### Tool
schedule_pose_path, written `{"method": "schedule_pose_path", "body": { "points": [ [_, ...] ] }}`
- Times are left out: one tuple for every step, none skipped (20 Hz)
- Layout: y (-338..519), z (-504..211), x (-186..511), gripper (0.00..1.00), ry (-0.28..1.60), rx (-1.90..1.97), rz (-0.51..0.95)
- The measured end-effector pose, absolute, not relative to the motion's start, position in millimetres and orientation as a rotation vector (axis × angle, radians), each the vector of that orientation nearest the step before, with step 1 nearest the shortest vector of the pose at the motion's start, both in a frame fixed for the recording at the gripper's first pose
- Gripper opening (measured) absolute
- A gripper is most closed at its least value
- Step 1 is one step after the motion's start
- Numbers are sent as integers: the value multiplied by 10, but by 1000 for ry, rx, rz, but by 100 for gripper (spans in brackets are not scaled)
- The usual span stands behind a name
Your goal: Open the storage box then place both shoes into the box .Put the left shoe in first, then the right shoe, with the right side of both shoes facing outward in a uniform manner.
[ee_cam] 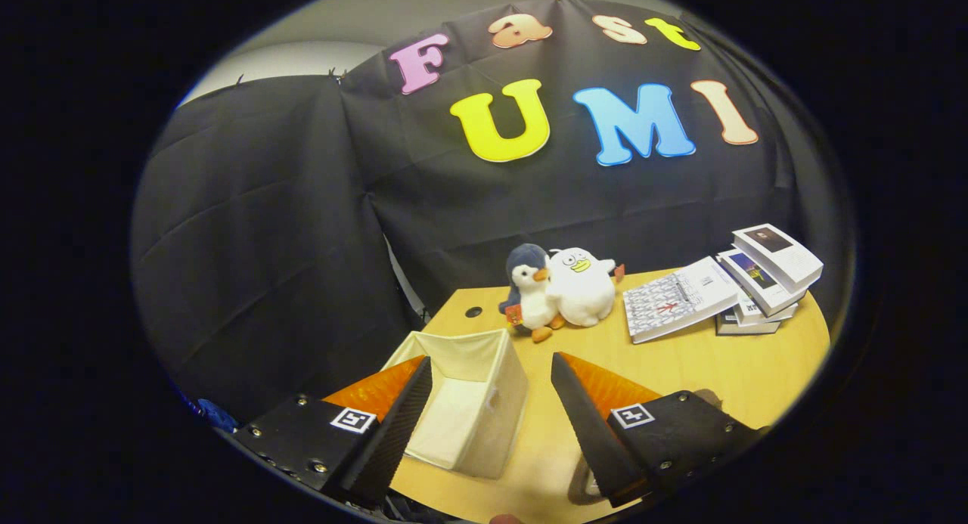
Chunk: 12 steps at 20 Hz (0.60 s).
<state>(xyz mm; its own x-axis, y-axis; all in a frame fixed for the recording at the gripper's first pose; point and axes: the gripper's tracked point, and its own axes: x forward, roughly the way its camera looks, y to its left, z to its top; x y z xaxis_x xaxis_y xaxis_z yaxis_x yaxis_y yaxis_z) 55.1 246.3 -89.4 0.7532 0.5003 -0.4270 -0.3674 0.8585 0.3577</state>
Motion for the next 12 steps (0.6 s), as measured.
{"method": "schedule_pose_path", "body": {
  "points": [
    [2361,-957,568,97,548,251,464],
    [2274,-1033,576,97,558,241,452],
    [2190,-1098,579,97,569,231,440],
    [2100,-1189,578,97,581,218,430],
    [2028,-1269,579,97,595,206,420],
    [1960,-1354,571,98,608,194,414],
    [1888,-1430,567,98,622,181,407],
    [1833,-1517,556,98,637,172,401],
    [1792,-1597,550,98,653,164,398],
    [1750,-1691,542,97,669,157,393],
    [1706,-1773,532,98,686,151,390],
    [1669,-1864,522,98,702,145,387]
  ]
}}
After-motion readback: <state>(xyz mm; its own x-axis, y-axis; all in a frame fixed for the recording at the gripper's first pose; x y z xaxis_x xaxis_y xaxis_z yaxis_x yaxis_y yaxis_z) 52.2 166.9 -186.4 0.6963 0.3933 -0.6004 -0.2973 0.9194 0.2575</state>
